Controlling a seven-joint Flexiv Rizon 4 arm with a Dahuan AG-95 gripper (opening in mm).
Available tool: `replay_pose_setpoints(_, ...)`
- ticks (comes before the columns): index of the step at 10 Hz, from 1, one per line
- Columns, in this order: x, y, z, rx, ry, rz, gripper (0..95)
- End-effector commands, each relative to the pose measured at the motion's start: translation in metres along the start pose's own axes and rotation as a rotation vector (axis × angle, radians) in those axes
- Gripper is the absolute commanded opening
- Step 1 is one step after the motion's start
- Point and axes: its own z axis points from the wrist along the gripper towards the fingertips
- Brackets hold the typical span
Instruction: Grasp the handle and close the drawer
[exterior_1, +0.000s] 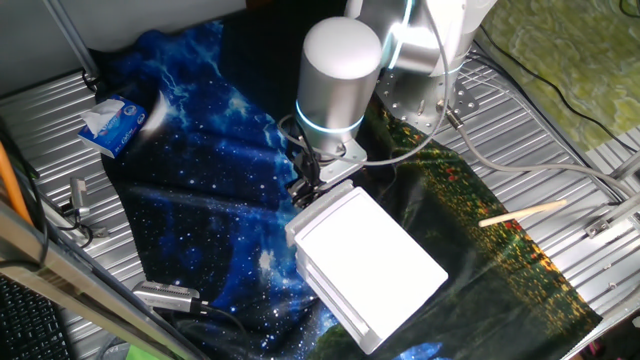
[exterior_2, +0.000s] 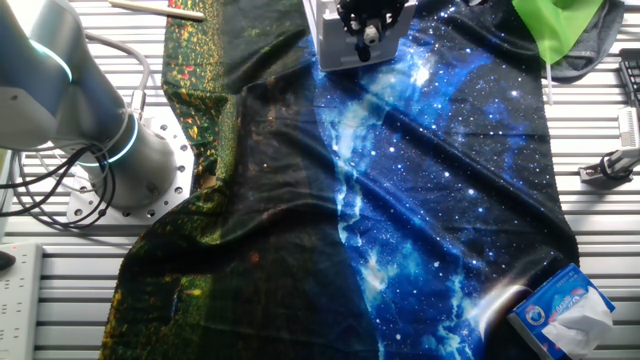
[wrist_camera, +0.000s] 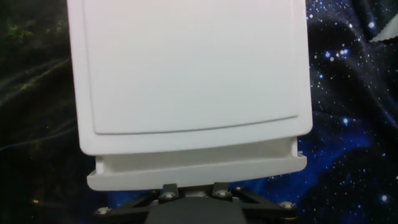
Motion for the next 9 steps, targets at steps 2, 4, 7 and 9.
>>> replay_pose_setpoints(2, -0.004, 0.001, 0.0, -0.004, 0.001, 0.005, 0.0)
replay_pose_setpoints(4, -0.007, 0.002, 0.001, -0.002, 0.0, 0.009, 0.0)
replay_pose_setpoints(7, -0.013, 0.0, -0.005, -0.009, 0.008, 0.013, 0.0)
replay_pose_setpoints(9, -0.019, 0.0, -0.003, -0.006, 0.009, 0.021, 0.0)
